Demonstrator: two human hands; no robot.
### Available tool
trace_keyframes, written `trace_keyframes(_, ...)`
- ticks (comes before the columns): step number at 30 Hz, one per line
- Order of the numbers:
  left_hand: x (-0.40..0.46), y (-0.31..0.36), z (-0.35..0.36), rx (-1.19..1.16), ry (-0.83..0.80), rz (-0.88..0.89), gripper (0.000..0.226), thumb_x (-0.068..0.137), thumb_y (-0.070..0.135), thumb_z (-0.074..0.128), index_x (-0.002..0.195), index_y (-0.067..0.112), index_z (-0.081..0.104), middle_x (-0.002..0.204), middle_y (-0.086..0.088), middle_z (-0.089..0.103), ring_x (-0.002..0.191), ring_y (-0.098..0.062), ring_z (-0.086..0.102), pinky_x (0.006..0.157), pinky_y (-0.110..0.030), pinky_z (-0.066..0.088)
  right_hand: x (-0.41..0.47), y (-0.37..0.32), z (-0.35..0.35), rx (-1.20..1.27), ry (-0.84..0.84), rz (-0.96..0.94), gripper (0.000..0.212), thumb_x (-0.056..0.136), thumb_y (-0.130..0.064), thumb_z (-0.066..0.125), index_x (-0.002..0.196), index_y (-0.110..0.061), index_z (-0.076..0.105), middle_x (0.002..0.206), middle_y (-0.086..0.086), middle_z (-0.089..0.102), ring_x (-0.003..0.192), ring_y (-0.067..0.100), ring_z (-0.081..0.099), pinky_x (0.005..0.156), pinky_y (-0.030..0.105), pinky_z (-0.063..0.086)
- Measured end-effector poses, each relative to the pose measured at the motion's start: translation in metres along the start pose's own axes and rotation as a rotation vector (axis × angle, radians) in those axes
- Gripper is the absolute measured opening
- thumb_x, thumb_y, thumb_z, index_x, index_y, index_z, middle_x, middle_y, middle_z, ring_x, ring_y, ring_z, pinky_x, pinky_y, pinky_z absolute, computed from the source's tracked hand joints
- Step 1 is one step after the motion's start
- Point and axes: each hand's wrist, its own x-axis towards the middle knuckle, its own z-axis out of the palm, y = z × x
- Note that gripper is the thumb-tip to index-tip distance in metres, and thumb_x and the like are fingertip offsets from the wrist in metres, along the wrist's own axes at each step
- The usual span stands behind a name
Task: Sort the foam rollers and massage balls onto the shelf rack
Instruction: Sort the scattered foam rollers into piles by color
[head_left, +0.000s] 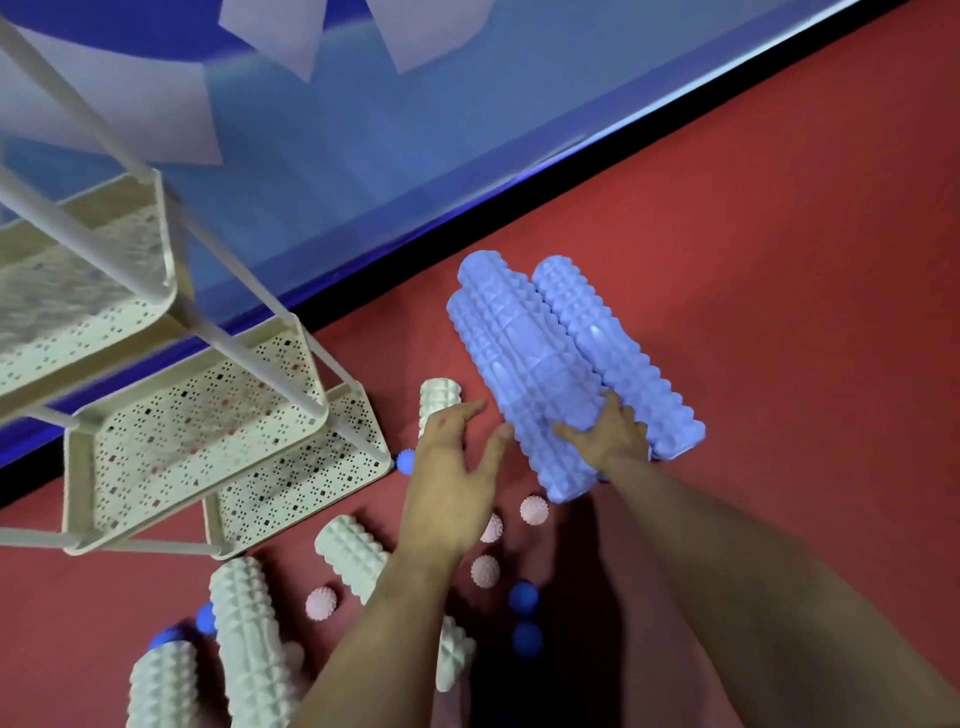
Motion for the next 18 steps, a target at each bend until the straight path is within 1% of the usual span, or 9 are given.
trace_keyframes(4, 0.000, 0.000, 0.001, 0.005, 0.000, 0.000, 0.046, 0.097, 0.050, 0.061, 0.138, 0.031, 0.057, 0.138, 0.015, 0.051, 0.133, -0.004, 0.047, 0.117, -0.035, 0.037, 0.004, 0.004, 0.004, -0.028, -0.007, -0.009, 0.109, 0.068, -0.075, 0.069, 0.153, -0.024, 0.023, 0.152, 0.012, 0.040, 0.136, 0.039, 0.041, 0.108, 0.056, 0.038)
trace_keyframes(7, 0.000, 0.001, 0.001, 0.009, -0.003, -0.001, 0.046, 0.097, 0.049, 0.061, 0.139, 0.031, 0.056, 0.138, 0.015, 0.050, 0.134, -0.005, 0.046, 0.117, -0.037, 0.037, 0.006, 0.007, 0.010, -0.075, -0.036, -0.019, 0.101, 0.075, -0.069, 0.068, 0.152, -0.019, 0.025, 0.149, 0.015, 0.043, 0.135, 0.039, 0.043, 0.107, 0.054, 0.039)
trace_keyframes(9, -0.001, 0.002, 0.001, 0.005, -0.005, -0.006, 0.046, 0.097, 0.049, 0.061, 0.139, 0.031, 0.055, 0.139, 0.014, 0.050, 0.134, -0.005, 0.046, 0.117, -0.037, 0.037, 0.013, 0.013, 0.014, -0.081, -0.041, -0.015, 0.100, 0.072, -0.073, 0.062, 0.151, -0.021, 0.028, 0.146, 0.014, 0.047, 0.131, 0.038, 0.047, 0.105, 0.054, 0.041)
trace_keyframes(11, -0.002, 0.002, 0.000, 0.002, -0.005, -0.009, 0.047, 0.097, 0.049, 0.061, 0.140, 0.031, 0.055, 0.139, 0.014, 0.049, 0.134, -0.005, 0.046, 0.117, -0.037, 0.037, 0.016, 0.016, 0.014, -0.096, -0.023, -0.029, 0.100, 0.066, -0.080, 0.051, 0.147, -0.024, 0.035, 0.142, 0.010, 0.052, 0.128, 0.035, 0.051, 0.103, 0.053, 0.043)
trace_keyframes(12, -0.002, 0.002, 0.000, 0.001, -0.003, -0.009, 0.047, 0.097, 0.049, 0.061, 0.140, 0.031, 0.055, 0.139, 0.014, 0.049, 0.133, -0.006, 0.046, 0.116, -0.038, 0.037, 0.011, 0.014, 0.011, -0.104, 0.003, -0.048, 0.096, 0.069, -0.078, 0.052, 0.147, -0.024, 0.037, 0.142, 0.010, 0.052, 0.129, 0.035, 0.050, 0.104, 0.051, 0.043)
trace_keyframes(14, -0.003, 0.002, -0.001, 0.003, 0.006, -0.010, 0.046, 0.097, 0.049, 0.061, 0.140, 0.032, 0.055, 0.138, 0.014, 0.049, 0.132, -0.006, 0.047, 0.115, -0.037, 0.038, -0.003, 0.008, 0.007, -0.092, 0.092, -0.122, 0.081, 0.084, -0.060, 0.062, 0.149, -0.020, 0.037, 0.146, 0.012, 0.047, 0.135, 0.035, 0.043, 0.109, 0.049, 0.038)
trace_keyframes(15, -0.003, 0.003, -0.001, 0.002, 0.011, -0.014, 0.046, 0.097, 0.049, 0.061, 0.140, 0.033, 0.055, 0.138, 0.015, 0.049, 0.129, -0.004, 0.048, 0.114, -0.035, 0.039, -0.008, 0.004, 0.008, -0.064, 0.155, -0.171, 0.074, 0.087, -0.051, 0.065, 0.148, -0.018, 0.040, 0.145, 0.011, 0.048, 0.135, 0.034, 0.043, 0.110, 0.047, 0.038)
trace_keyframes(17, -0.003, 0.002, -0.003, -0.014, 0.016, -0.026, 0.045, 0.097, 0.050, 0.062, 0.139, 0.035, 0.055, 0.135, 0.018, 0.050, 0.121, 0.001, 0.050, 0.110, -0.033, 0.041, -0.022, -0.009, 0.009, -0.007, 0.249, -0.262, 0.060, 0.085, -0.047, 0.065, 0.137, -0.021, 0.053, 0.134, 0.003, 0.058, 0.127, 0.027, 0.053, 0.104, 0.043, 0.044)
trace_keyframes(18, -0.003, 0.000, -0.005, -0.021, 0.018, -0.031, 0.045, 0.096, 0.050, 0.062, 0.138, 0.035, 0.055, 0.134, 0.018, 0.050, 0.119, 0.001, 0.051, 0.110, -0.033, 0.042, -0.028, -0.015, 0.014, 0.004, 0.248, -0.302, 0.055, 0.082, -0.049, 0.064, 0.130, -0.023, 0.058, 0.126, -0.001, 0.063, 0.121, 0.023, 0.058, 0.100, 0.040, 0.048)
